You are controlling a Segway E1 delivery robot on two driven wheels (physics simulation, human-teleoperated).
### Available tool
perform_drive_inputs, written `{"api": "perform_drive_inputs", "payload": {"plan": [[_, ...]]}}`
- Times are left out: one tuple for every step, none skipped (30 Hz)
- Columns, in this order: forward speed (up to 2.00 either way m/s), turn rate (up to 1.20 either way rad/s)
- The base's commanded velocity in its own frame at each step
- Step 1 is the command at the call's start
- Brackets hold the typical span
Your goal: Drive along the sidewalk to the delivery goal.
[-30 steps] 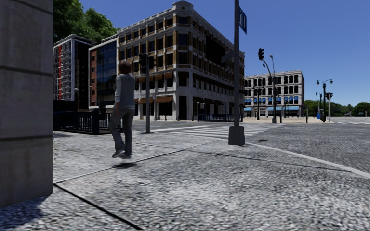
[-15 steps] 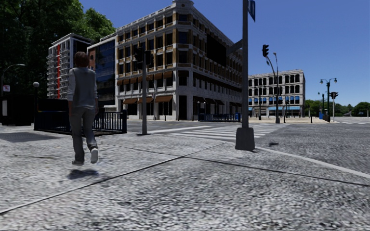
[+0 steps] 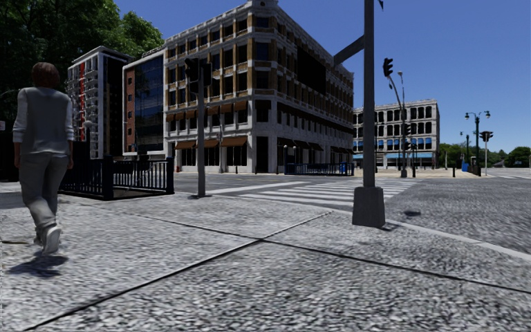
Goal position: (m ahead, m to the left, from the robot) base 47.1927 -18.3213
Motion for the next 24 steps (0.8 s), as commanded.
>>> {"api": "perform_drive_inputs", "payload": {"plan": [[1.42,0.00],[1.42,0.00],[1.42,0.00],[1.42,0.00],[1.42,0.00],[1.42,0.00],[1.42,0.00],[1.42,0.00],[1.42,0.00],[1.42,0.00],[1.42,0.00],[1.42,0.00],[1.42,0.00],[1.42,0.00],[1.42,0.00],[1.42,0.00],[1.42,0.00],[1.42,0.00],[1.42,0.00],[1.42,0.00],[1.42,0.00],[1.42,0.00],[1.42,0.00],[1.42,0.00]]}}
